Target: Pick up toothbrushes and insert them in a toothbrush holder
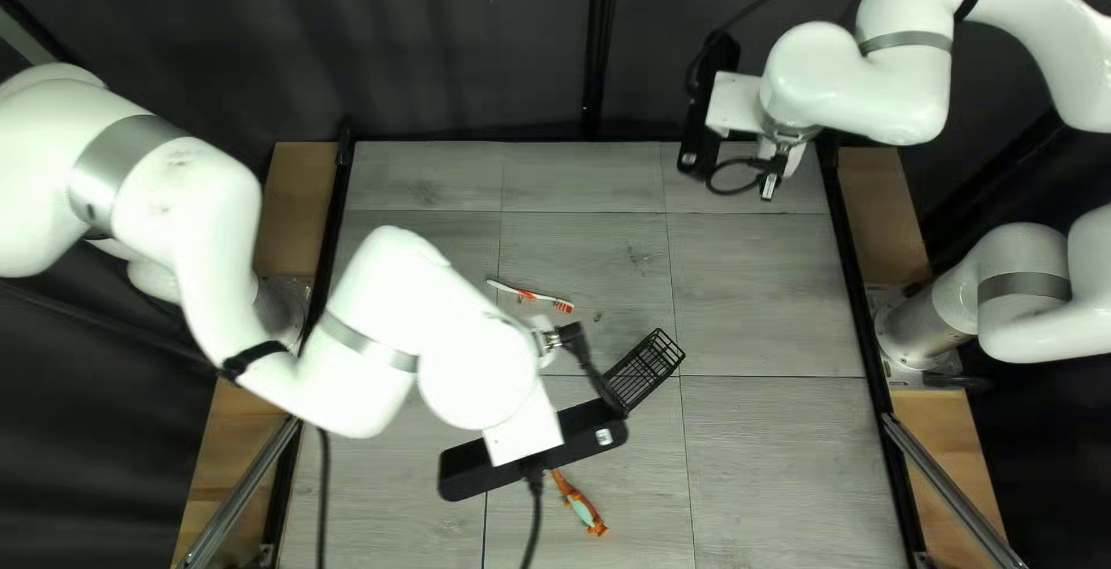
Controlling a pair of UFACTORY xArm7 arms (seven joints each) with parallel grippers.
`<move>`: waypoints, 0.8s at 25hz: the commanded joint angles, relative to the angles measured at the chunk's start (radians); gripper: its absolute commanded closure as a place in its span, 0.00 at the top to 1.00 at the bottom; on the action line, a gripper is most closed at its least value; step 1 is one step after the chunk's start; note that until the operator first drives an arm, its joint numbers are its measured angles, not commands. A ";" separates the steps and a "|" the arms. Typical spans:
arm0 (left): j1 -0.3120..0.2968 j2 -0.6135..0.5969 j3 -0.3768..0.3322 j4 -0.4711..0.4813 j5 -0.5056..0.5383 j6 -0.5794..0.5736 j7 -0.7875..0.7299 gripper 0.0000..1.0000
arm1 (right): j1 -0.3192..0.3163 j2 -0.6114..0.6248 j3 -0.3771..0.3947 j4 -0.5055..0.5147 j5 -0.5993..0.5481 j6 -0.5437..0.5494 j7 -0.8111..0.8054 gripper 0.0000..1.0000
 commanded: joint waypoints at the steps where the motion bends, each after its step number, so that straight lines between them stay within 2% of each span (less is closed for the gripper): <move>1: 0.020 0.089 0.020 0.109 0.025 0.019 0.058 0.00 | -0.002 -0.004 -0.003 -0.002 0.000 -0.003 0.001 1.00; 8: 0.031 0.277 0.049 0.286 0.065 0.053 0.102 0.00 | -0.002 -0.004 -0.003 -0.002 0.000 -0.003 0.001 1.00; 20: -0.029 0.389 0.067 0.396 0.141 0.120 0.041 0.00 | -0.002 -0.004 -0.003 -0.002 0.000 -0.003 0.001 1.00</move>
